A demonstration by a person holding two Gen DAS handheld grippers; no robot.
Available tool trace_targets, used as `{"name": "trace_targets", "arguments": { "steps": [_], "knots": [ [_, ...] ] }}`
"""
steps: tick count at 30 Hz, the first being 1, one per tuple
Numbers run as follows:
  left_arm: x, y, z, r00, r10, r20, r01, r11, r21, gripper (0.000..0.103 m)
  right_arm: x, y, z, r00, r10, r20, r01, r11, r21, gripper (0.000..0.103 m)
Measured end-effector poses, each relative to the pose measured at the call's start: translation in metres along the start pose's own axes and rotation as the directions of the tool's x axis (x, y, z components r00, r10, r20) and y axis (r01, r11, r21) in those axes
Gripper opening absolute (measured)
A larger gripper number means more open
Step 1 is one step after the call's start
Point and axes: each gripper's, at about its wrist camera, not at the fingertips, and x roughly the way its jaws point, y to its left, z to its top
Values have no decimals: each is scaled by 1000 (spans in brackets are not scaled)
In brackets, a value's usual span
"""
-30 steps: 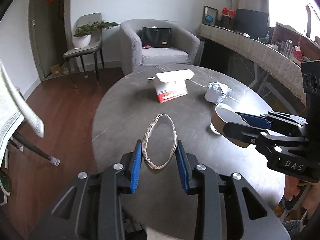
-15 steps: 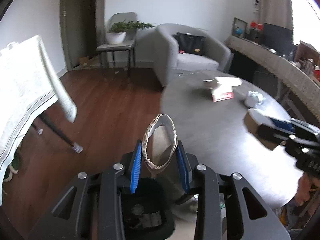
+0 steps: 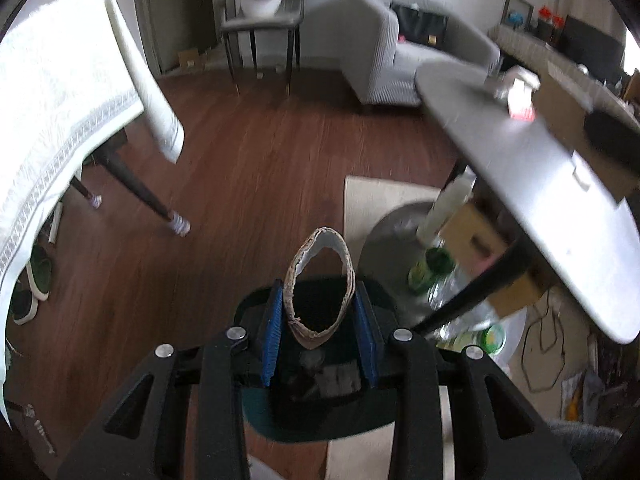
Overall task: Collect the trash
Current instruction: 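Carry both cores over the green bin and open the left tool to drop its core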
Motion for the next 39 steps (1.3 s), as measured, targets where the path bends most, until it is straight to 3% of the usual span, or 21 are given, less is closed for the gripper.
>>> {"name": "trace_targets", "arguments": {
  "steps": [10,14,17,31,39],
  "knots": [
    [26,30,-31,989,-30,-146,28,1000,-14,38,48,35,-3,997,30,-68,-32,999,-31,31],
    [27,38,-35,986,-44,-161,41,999,-20,51,62,42,-6,995,30,-92,-34,999,-38,30],
    [27,47,-37,986,-44,-160,40,999,-29,51,74,47,-8,993,28,-112,-33,999,-43,31],
    [-1,84,-29,998,-28,-64,22,995,-95,55,120,65,-24,976,22,-216,-38,997,-71,30],
    [-33,90,-18,998,0,66,7,995,-103,51,157,73,-47,941,13,-338,-44,996,-82,30]
  ]
}}
